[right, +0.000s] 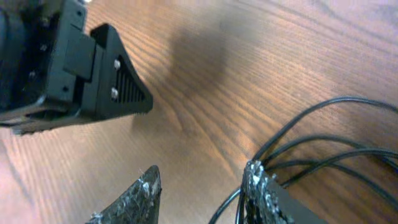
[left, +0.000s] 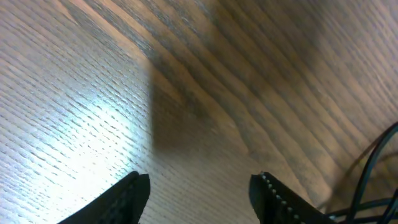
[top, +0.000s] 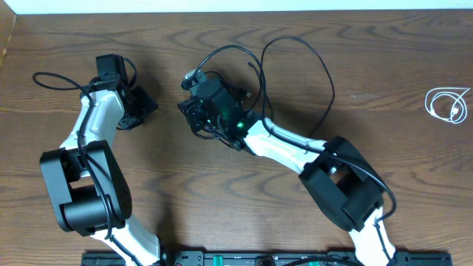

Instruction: Untangle cables

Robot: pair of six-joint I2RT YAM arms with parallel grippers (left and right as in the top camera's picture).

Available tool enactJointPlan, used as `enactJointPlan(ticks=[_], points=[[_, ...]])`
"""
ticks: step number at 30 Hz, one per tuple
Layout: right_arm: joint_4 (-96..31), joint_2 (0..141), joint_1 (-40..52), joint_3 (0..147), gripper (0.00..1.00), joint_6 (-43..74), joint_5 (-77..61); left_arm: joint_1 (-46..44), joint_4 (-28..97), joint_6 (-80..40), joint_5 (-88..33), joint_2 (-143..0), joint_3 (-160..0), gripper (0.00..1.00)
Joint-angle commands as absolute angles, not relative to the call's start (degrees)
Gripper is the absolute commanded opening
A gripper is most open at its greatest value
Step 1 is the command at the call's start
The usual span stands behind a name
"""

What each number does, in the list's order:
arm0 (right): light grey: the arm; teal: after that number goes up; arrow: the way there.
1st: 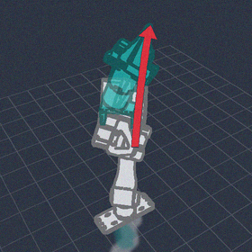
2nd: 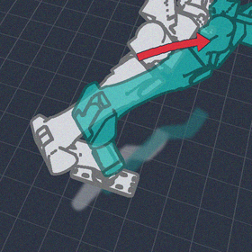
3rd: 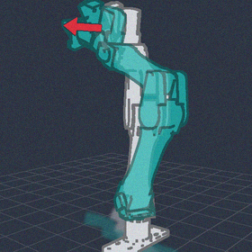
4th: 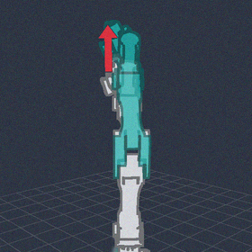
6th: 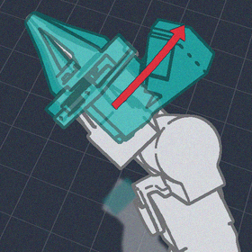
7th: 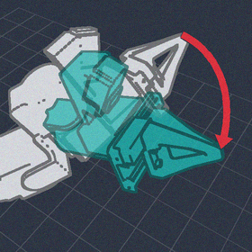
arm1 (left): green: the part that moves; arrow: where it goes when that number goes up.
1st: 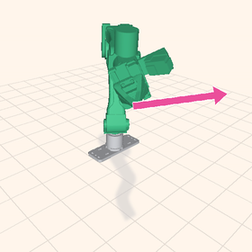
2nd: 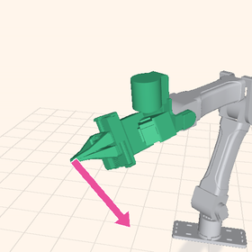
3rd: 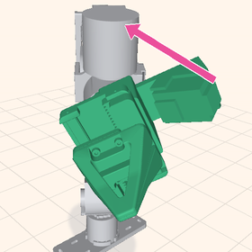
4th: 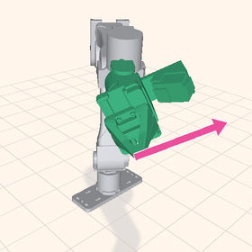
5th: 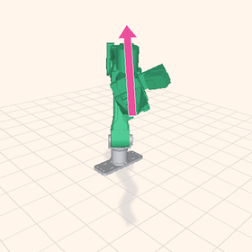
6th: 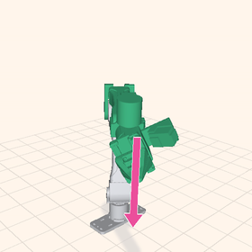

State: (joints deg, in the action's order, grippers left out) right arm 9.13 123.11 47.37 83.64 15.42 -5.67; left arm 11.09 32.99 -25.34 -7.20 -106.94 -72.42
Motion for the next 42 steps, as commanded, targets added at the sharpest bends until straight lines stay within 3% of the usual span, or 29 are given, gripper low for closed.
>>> enactJointPlan(ticks=[1, 13, 15, 22, 28, 30, 32, 34, 42], points=[[11.6, 127.6, 47.2, 83.8, 0.38, 14.8, -3.3, 11.0, 33.1, -26.1, -7.5, -107.4, -71.6, 0.58], [16.9, 132.0, 46.9, 83.8, 0.36, 17.4, -0.1, 11.0, 33.1, -26.1, -7.5, -107.4, -71.6, 0.59], [16.8, 132.0, 46.9, 83.8, 0.24, 18.3, -0.1, 11.0, 33.1, -26.1, -7.5, -107.4, -71.6, 0.60], [17.0, 132.0, 46.2, 83.8, 0.01, 18.4, -0.6, 11.0, 33.1, -26.1, -7.5, -107.4, -71.6, 0.59], [17.0, 130.2, 43.3, 83.8, 0.01, 24.3, -9.4, 11.0, 32.9, -26.1, -7.5, -107.4, -71.6, 0.59], [17.0, 130.0, 42.2, 83.8, 0.11, 26.7, -11.5, 11.0, 32.9, -26.1, -7.5, -107.4, -71.6, 0.59], [16.7, 130.0, 40.7, 83.8, 0.33, 32.1, -14.0, 11.0, 32.9, -26.1, -7.5, -107.4, -71.6, 0.59], [16.8, 130.2, 39.6, 83.8, 0.46, 33.4, -16.8, 11.0, 32.9, -26.1, -7.5, -107.4, -71.6, 0.59], [17.8, 130.3, 38.8, 83.8, 0.49, 39.6, -21.6, 11.0, 33.0, -26.1, -7.6, -107.4, -71.6, 0.59]])
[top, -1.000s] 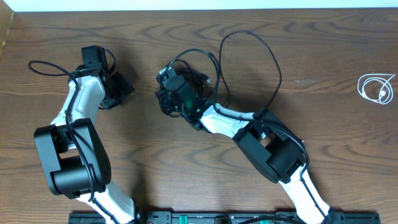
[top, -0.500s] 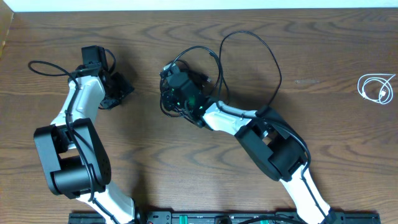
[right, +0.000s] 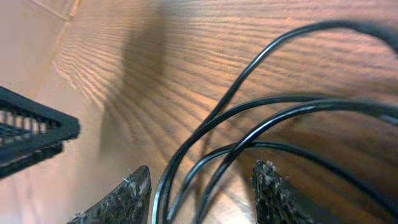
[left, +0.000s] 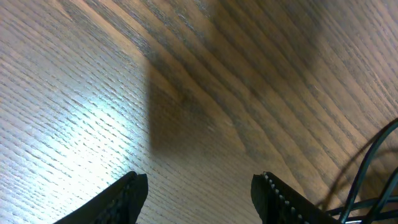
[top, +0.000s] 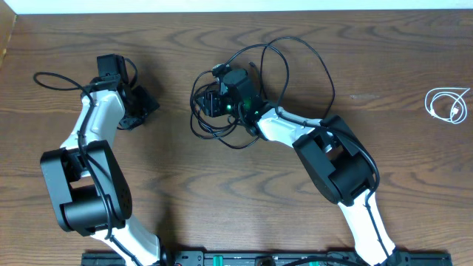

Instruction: Untangle cables

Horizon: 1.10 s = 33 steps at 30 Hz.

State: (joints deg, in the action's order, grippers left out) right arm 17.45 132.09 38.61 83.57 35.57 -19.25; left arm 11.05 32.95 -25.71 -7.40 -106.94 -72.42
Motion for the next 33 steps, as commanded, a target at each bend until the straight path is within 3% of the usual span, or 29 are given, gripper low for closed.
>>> enactJointPlan(ticks=[1, 26, 33], points=[[17.8, 130.3, 38.8, 83.8, 0.49, 39.9, -21.6, 11.0, 33.0, -26.1, -7.6, -107.4, -71.6, 0.59], [15.0, 130.4, 44.2, 83.8, 0.38, 38.4, -22.7, 11.0, 32.9, -26.1, -7.6, -107.4, -71.6, 0.59], [13.5, 130.4, 43.8, 83.8, 0.18, 36.1, -23.5, 11.0, 32.9, -26.1, -7.6, -107.4, -71.6, 0.59]])
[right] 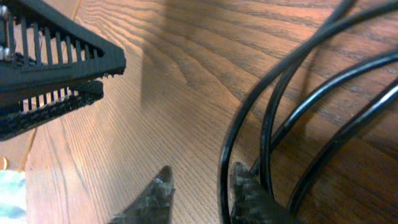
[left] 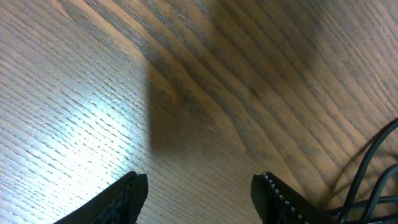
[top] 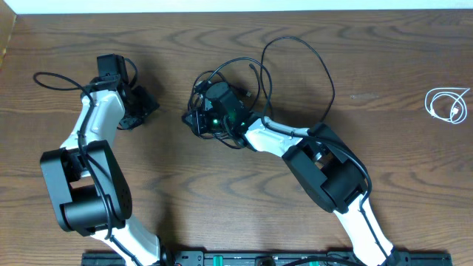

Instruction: Untangle cables

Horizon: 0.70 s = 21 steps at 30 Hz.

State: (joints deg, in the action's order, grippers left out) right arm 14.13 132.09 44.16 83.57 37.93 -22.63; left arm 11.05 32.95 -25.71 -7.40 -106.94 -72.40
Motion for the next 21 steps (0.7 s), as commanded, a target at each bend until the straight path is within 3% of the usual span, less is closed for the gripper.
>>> enactJointPlan(ticks=[1, 2, 4, 13, 16, 21], points=[[12.3, 130.4, 43.3, 83.8, 0.19, 36.1, -24.3, 11.0, 32.9, -26.1, -7.6, -107.4, -71.6, 0.59], [11.6, 130.4, 43.0, 83.8, 0.17, 36.1, -24.8, 11.0, 32.9, -26.1, -7.6, -107.4, -71.6, 0.59], [11.2, 130.4, 42.2, 83.8, 0.01, 34.6, -28.7, 11.0, 32.9, -26.1, -7.6, -107.4, -71.6, 0.59], [13.1, 126.1, 37.1, 83.9, 0.01, 33.0, -38.9, 11.0, 31.8, -26.0, -13.3, -107.4, -71.6, 0.60], [11.7, 122.5, 35.8, 83.9, 0.01, 32.0, -39.0, 11.0, 30.9, -23.8, -17.7, -107.4, -71.6, 0.72], [6.1, 115.6, 34.5, 83.9, 0.01, 28.6, -37.5, 11.0, 29.7, -17.3, -26.7, -107.4, -71.6, 0.75]])
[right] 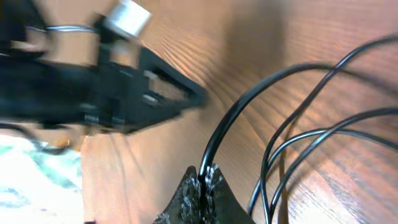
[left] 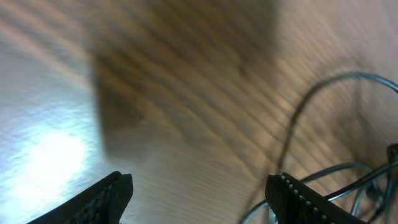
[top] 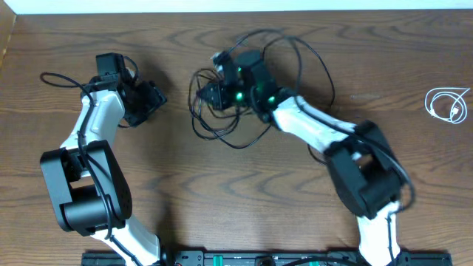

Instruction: Untangle cables

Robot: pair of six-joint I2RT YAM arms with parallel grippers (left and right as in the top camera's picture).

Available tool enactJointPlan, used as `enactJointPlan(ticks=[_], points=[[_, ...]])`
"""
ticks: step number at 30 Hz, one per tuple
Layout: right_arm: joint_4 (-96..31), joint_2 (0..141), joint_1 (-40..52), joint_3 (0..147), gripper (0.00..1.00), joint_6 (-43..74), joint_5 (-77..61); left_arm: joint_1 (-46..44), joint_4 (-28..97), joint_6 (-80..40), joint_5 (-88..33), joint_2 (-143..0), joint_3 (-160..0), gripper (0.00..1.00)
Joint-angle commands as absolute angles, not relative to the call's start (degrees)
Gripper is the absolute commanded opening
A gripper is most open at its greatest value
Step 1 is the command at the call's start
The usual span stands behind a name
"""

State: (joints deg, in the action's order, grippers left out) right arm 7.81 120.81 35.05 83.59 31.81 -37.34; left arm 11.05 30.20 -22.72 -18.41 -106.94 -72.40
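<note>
A tangle of black cable [top: 330,85] lies at the table's back middle, with loops spreading right and toward the front. My right gripper [top: 213,94] sits at the tangle's left side, shut on one black strand [right: 239,118] that rises from its fingertips [right: 194,183]. Further strands [right: 323,140] run beside it. My left gripper [top: 154,100] stands open just left of the tangle, nothing between its fingers [left: 115,190]. Cable loops [left: 311,99] show at the right of the left wrist view, which is blurred.
A small coiled white cable [top: 447,103] lies at the far right of the wooden table [top: 222,199]. The left gripper body [right: 124,102] shows close ahead in the right wrist view. The table's back edge [top: 236,10] runs along the top.
My right gripper has shut on a black strand and sits farther back and right. The left gripper has shifted right toward the tangle, and cable loops now show in its view.
At first my right gripper was open at the tangle's left side, near the left gripper. Then it stood open over several strands farther back. Later its fingers were narrowed around a strand. Now it is shut on that strand, and the left gripper has come closer.
</note>
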Motion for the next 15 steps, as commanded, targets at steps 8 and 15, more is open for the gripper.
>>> enactJointPlan(ticks=[8, 15], points=[[4.6, 107.5, 33.9, 84.0, 0.01, 26.5, -35.8, 11.0, 27.9, -4.9, -44.7, -107.4, -71.6, 0.77], [6.0, 103.0, 33.6, 84.0, 0.02, 26.5, -34.2, 10.6, 27.7, -0.4, -51.7, -107.4, -71.6, 0.78]])
